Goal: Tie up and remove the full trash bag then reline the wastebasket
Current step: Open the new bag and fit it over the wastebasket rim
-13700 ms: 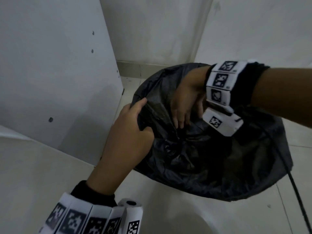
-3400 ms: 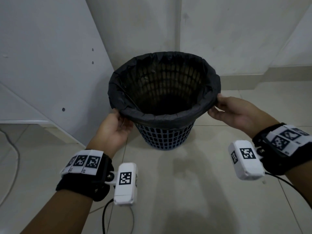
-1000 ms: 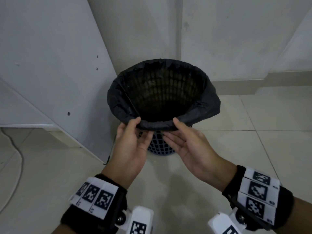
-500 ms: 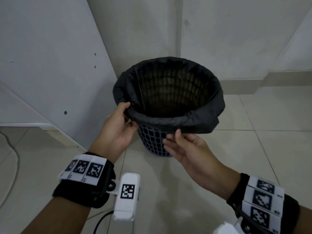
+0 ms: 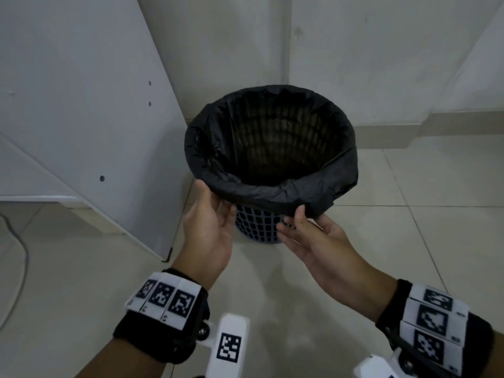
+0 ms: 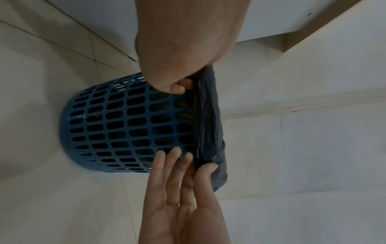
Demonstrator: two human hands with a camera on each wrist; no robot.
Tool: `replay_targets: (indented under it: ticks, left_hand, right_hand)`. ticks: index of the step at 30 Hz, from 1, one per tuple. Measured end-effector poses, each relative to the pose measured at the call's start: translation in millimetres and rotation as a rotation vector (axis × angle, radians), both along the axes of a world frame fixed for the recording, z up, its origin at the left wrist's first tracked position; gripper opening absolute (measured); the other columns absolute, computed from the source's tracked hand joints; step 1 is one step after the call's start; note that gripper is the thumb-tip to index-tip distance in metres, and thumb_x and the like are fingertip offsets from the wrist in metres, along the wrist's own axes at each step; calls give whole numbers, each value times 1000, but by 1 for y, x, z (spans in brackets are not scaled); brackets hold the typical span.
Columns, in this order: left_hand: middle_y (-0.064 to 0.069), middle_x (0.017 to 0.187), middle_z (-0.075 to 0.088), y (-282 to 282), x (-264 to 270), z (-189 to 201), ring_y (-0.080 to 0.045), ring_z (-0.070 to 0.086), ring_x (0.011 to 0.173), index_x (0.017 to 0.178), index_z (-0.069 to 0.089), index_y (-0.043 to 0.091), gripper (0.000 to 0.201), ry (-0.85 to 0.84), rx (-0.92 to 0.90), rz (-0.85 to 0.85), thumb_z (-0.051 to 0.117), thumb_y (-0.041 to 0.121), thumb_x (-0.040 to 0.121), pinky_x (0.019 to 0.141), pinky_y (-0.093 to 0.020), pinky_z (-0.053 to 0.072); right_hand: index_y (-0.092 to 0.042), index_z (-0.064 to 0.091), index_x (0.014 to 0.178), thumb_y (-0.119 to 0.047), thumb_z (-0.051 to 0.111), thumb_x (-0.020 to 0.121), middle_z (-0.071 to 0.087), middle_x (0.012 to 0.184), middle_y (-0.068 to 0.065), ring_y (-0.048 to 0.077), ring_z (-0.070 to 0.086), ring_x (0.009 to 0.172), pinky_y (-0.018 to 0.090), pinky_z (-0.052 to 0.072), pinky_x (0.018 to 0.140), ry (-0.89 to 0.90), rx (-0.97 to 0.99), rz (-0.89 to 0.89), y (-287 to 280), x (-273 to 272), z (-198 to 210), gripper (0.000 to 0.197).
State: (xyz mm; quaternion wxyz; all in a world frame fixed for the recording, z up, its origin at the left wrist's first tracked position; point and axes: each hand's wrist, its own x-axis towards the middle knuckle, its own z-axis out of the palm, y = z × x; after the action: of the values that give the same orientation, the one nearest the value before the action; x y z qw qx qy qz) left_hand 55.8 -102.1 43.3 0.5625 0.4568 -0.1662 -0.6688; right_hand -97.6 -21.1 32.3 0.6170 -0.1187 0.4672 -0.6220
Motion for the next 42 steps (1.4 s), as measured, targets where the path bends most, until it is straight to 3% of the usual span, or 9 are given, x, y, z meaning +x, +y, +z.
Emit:
replay_targets:
  ticks: [4, 8, 13, 19, 24, 31, 35, 38, 42]
  left_hand:
    - [3, 109, 73, -4, 1, 8, -9, 69, 94, 124, 66, 13, 34, 44, 28, -4, 51, 37, 103, 80, -22, 58]
    - [7, 85, 66, -15, 9, 14, -7, 62, 77, 103, 68, 17, 22, 41, 113, -18, 55, 35, 102, 70, -22, 54]
    - [7, 110, 77, -11, 6, 15, -5, 73, 98, 125, 69, 19, 36, 12, 30, -15, 70, 36, 93, 80, -20, 58]
    - [-6, 121, 73, -22, 10, 17, -13, 71, 107, 126, 66, 3, 33, 1, -5, 8, 68, 12, 94, 71, -18, 59]
    - [-5, 111, 75, -41, 23, 22, -11, 72, 94, 126, 66, 4, 32, 73, 33, -21, 66, 15, 96, 68, -18, 60]
    - [2, 96, 78, -58, 11, 20, -7, 70, 100, 109, 71, 14, 16, -2, -8, -109, 63, 21, 98, 83, -17, 58]
    - [-3, 125, 71, -62, -3, 24, -12, 67, 115, 129, 65, 10, 33, 5, -29, -126, 61, 25, 99, 98, -23, 53]
    - [0, 129, 70, -56, -11, 18, -12, 66, 118, 137, 62, 15, 43, 39, -54, -97, 63, 35, 98, 106, -29, 50]
    - [1, 111, 77, -37, -18, 9, -14, 73, 103, 124, 68, 15, 34, 3, -61, -106, 69, 29, 94, 88, -28, 59]
  right_hand:
    - [-5, 64, 111, -26, 66, 86, 71, 91, 7, 22, 72, 95, 33, 58, 89, 5, -10, 18, 3, -1, -3, 32]
    - [-2, 64, 110, -29, 71, 78, 70, 94, 10, 23, 71, 94, 31, 60, 85, 17, -5, 22, 6, -5, -5, 42]
    - [-4, 61, 109, -33, 70, 79, 68, 92, 12, 24, 69, 91, 33, 59, 87, 15, -12, -38, 4, -11, -4, 42]
    - [1, 62, 110, -29, 67, 87, 70, 94, 13, 26, 70, 95, 33, 60, 86, 24, 12, -18, 6, -12, -5, 38]
    - [-8, 58, 120, -25, 65, 92, 72, 111, 15, 23, 73, 97, 30, 60, 83, 99, 53, -76, 7, -21, -5, 34]
    - [-7, 57, 128, -27, 58, 96, 75, 110, 6, 20, 72, 100, 30, 57, 88, 152, 43, -65, 9, -40, -6, 38]
    - [-3, 60, 123, -25, 59, 96, 70, 119, 15, 24, 69, 105, 36, 55, 96, 148, 28, -67, 5, -45, -9, 35]
    - [4, 58, 122, -24, 59, 96, 65, 123, 24, 27, 67, 102, 34, 57, 92, 153, 21, -95, -1, -49, -10, 38]
    - [5, 56, 124, -23, 57, 98, 64, 124, 25, 30, 67, 109, 33, 57, 91, 142, 24, -99, -4, -53, -13, 39]
